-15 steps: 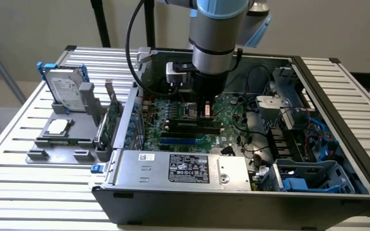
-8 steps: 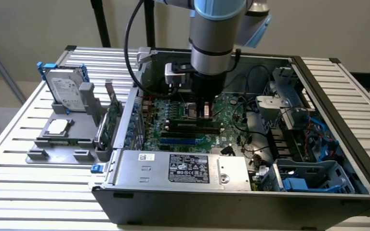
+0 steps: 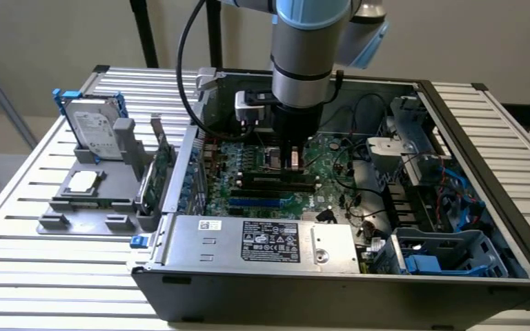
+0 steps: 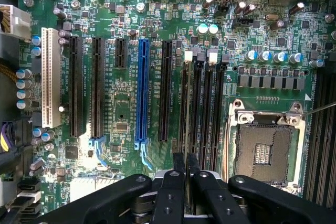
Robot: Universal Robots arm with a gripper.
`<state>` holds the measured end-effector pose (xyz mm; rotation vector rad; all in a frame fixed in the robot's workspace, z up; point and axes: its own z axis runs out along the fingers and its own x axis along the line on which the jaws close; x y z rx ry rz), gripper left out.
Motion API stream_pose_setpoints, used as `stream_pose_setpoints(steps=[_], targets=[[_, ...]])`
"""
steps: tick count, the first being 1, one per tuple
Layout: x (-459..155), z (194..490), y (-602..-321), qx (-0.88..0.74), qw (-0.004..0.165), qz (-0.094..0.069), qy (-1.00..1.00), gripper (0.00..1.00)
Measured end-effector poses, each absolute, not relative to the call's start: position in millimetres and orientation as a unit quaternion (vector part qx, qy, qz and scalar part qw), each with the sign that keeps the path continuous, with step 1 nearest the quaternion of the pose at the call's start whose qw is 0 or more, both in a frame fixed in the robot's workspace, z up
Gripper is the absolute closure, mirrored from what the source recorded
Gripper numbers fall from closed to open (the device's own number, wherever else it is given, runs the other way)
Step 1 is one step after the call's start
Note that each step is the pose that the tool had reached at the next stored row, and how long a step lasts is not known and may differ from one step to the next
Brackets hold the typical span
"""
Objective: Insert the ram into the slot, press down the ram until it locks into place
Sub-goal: 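Insert the ram into the slot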
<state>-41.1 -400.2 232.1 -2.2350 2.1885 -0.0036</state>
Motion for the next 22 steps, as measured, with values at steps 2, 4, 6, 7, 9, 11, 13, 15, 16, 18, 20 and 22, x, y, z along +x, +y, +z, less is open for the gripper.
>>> stream_pose_setpoints(steps=[2,4,6,7,9,11,13,15,16,18,20,22], targets=[[-41.1,232.0,-400.1,-0.714,0.007,-0.001,0.700,0.87],[-41.0,231.8,-400.0,-0.714,0.007,-0.001,0.700,0.87],[-41.0,231.5,-399.8,-0.714,0.007,-0.001,0.700,0.87],[-41.0,231.4,-399.7,-0.714,0.007,-0.001,0.700,0.87],[-40.9,231.1,-399.5,-0.714,0.006,-0.001,0.700,0.87],[-40.8,230.6,-399.2,-0.714,0.006,-0.002,0.700,0.87],[-40.8,230.2,-399.1,-0.714,0.006,-0.002,0.700,0.87],[-40.8,229.8,-399.1,-0.714,0.006,-0.002,0.700,0.87],[-40.8,229.6,-399.0,-0.714,0.006,-0.002,0.700,0.87],[-40.8,229.3,-398.8,-0.714,0.006,-0.002,0.700,0.87],[-40.7,229.0,-398.4,-0.714,0.006,-0.002,0.700,0.87],[-40.6,229.1,-398.3,-0.714,0.005,-0.003,0.700,0.87]])
